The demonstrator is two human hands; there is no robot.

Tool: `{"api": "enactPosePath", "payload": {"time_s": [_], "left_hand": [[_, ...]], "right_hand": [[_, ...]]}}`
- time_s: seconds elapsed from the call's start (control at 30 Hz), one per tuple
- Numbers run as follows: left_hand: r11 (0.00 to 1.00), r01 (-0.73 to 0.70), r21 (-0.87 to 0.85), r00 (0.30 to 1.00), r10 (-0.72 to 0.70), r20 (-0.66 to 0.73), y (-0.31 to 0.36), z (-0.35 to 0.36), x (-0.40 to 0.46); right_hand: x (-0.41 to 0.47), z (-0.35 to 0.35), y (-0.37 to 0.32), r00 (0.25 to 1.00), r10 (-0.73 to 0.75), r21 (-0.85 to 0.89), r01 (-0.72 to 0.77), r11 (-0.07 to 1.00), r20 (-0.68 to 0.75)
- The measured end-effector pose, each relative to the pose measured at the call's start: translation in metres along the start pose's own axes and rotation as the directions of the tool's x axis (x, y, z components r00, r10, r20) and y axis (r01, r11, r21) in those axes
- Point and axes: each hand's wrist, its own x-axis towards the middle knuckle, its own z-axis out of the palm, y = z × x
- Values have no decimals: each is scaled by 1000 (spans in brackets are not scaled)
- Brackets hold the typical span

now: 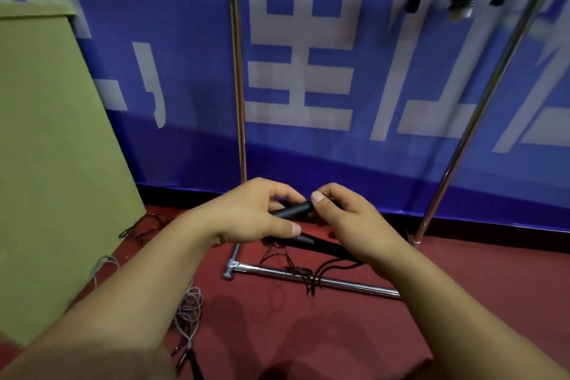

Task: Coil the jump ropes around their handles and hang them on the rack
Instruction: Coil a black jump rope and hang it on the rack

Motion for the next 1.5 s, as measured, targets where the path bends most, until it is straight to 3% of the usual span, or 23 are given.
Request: {"api": "enactPosePath", "payload": {"time_s": [0.23,0.47,0.53,0.6,0.67,0.77,0.9,1.07,1.17,1.27,1.37,1.43,1.5], "left_hand": [[997,69,29,994,-72,87,-16,2,-14],[997,70,37,993,-73,92,-20,-5,-26],[998,58,14,998,-58,-1,-19,-10,-29],[988,47,-148,982,-73,-175,-20,-15,-29],[919,11,-395,932,-152,-329,-22,-17,-25],[819,-87,-567,824,-260,-503,-23,-12,-14],[734,-252,-630,725,-288,-625,-13,-10,-4],[647,-357,-673,676,-318,-664,-6,-11,-1],[591,-359,-723,724,-312,-615,-1,-1,-6],[538,-267,-799,853,-254,-456,7,8,-19],[660,-91,-746,932,-207,-297,7,29,-31],[683,-49,-729,947,-199,-251,6,47,-32],[651,-78,-755,915,-253,-313,6,55,-29]], "right_hand": [[-8,11,2,976,109,-83,-95,992,187],[-12,18,5,955,242,-4,-245,970,172],[-13,21,9,946,294,114,-309,944,134],[-14,25,9,937,342,241,-348,906,68],[-15,31,1,931,362,377,-349,858,39],[-17,38,-16,938,343,522,-321,790,56],[-17,36,-27,948,317,545,-283,790,32],[-25,43,-32,965,261,484,-246,840,38],[-25,47,-32,972,234,463,-191,865,-36],[-21,44,-29,957,266,571,-155,806,-116],[-22,45,-31,961,234,560,-115,821,-145],[-27,48,-34,974,201,521,-119,845,-104],[-33,53,-36,986,164,484,-134,865,-21]]}}
